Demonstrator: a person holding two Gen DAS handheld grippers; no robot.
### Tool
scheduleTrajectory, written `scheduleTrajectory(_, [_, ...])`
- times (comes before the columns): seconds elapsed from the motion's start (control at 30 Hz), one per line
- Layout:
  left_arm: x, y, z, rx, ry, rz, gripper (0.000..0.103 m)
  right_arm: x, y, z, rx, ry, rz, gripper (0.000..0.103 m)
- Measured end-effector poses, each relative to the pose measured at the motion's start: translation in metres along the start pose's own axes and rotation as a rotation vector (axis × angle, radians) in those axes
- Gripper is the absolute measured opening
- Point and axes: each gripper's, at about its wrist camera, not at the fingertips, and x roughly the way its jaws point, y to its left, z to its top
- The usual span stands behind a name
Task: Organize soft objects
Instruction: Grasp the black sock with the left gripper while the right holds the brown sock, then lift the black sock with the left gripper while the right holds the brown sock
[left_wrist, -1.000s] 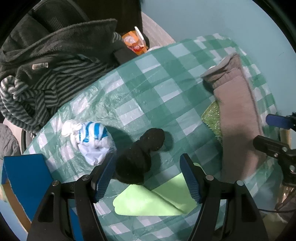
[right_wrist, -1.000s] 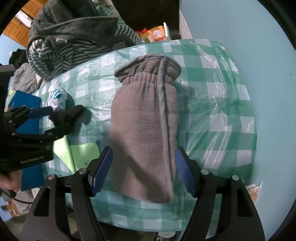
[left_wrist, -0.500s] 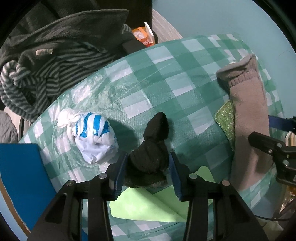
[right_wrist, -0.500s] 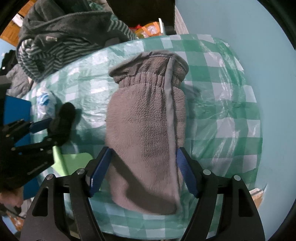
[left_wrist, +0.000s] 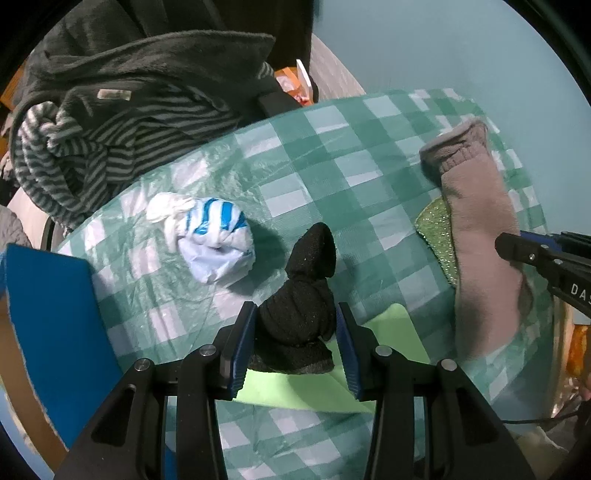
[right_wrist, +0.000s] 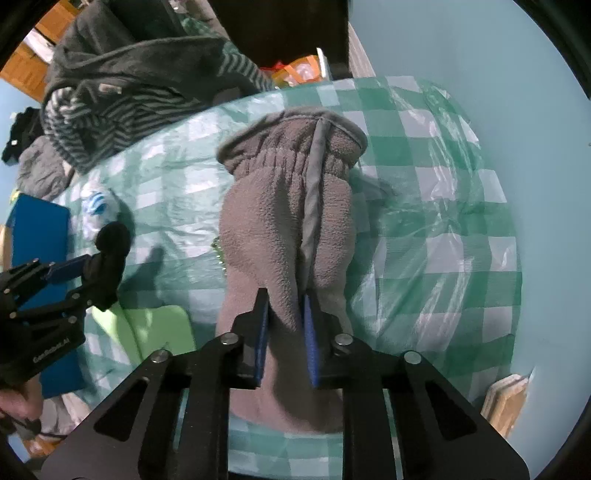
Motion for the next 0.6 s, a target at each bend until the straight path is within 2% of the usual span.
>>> scheduleTrajectory(0.23, [-0.027, 0.011, -0.011, -0.054, -0.046, -0.035, 0.043, -0.023, 0.004, -0.009, -0.03, -0.03, 0.009, 0.005])
scheduleTrajectory(0.43, [-0.043, 0.017, -0.023, -0.08, -0.061, -0.049, 0.043, -0.039, 0.008, -0.011, -0.024, -0.054, 0.033, 0.005])
scheduleTrajectory(0.5, [-0.044, 0.019, -0.027, -0.088, -0.057, -0.054, 0.043, -0.033, 0.007, -0.011, -0.011, -0.01, 0.072, 0.005])
scheduleTrajectory(0.53, [-0.045, 0.02, -0.029, -0.09, -0.056, -0.055, 0.043, -0.032, 0.004, -0.013, 0.006, -0.003, 0.073, 0.008])
scheduleTrajectory(0.6, [-0.046, 0.021, -0.032, -0.092, -0.054, -0.052, 0.043, -0.027, -0.001, -0.014, 0.043, -0.004, 0.055, 0.024])
